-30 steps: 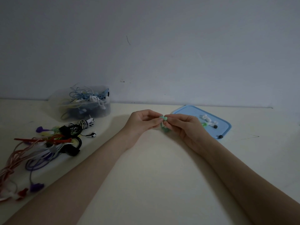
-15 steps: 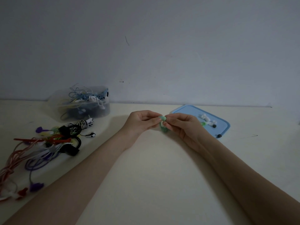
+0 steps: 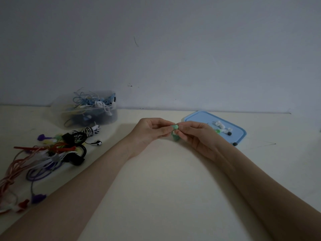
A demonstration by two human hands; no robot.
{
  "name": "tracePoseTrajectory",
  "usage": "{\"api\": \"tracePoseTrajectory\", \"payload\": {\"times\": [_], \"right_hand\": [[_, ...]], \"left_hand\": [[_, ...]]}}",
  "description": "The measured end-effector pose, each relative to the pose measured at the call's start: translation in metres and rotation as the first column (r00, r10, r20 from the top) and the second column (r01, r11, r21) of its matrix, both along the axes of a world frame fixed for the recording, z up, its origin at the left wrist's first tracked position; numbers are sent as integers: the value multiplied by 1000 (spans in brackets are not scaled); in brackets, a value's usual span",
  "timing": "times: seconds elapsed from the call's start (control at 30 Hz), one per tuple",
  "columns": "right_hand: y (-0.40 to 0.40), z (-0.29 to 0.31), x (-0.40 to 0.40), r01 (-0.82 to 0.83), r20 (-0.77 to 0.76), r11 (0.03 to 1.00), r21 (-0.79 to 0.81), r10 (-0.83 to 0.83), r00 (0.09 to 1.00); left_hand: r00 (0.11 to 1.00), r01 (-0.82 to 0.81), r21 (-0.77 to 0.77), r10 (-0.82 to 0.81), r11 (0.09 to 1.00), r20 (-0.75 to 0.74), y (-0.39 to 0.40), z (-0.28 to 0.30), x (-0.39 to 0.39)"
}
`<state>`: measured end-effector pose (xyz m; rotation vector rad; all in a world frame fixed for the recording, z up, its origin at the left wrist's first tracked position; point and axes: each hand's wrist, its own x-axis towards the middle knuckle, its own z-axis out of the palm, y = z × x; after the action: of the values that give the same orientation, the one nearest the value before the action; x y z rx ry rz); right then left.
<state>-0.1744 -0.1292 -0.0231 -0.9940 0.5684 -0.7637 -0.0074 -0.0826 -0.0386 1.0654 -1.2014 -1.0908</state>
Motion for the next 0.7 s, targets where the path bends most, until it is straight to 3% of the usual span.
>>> {"api": "tracePoseTrajectory", "payload": {"times": [0.27, 0.7], "right_hand": [[-1, -5, 8, 135, 23, 987, -89, -133, 991], [1, -4, 7, 164, 18, 982, -96, -163, 986]], "left_hand": [[989, -144, 9, 144, 990, -36, -4, -4, -4], [985, -166, 20, 167, 986, -35, -5, -3, -3]]}}
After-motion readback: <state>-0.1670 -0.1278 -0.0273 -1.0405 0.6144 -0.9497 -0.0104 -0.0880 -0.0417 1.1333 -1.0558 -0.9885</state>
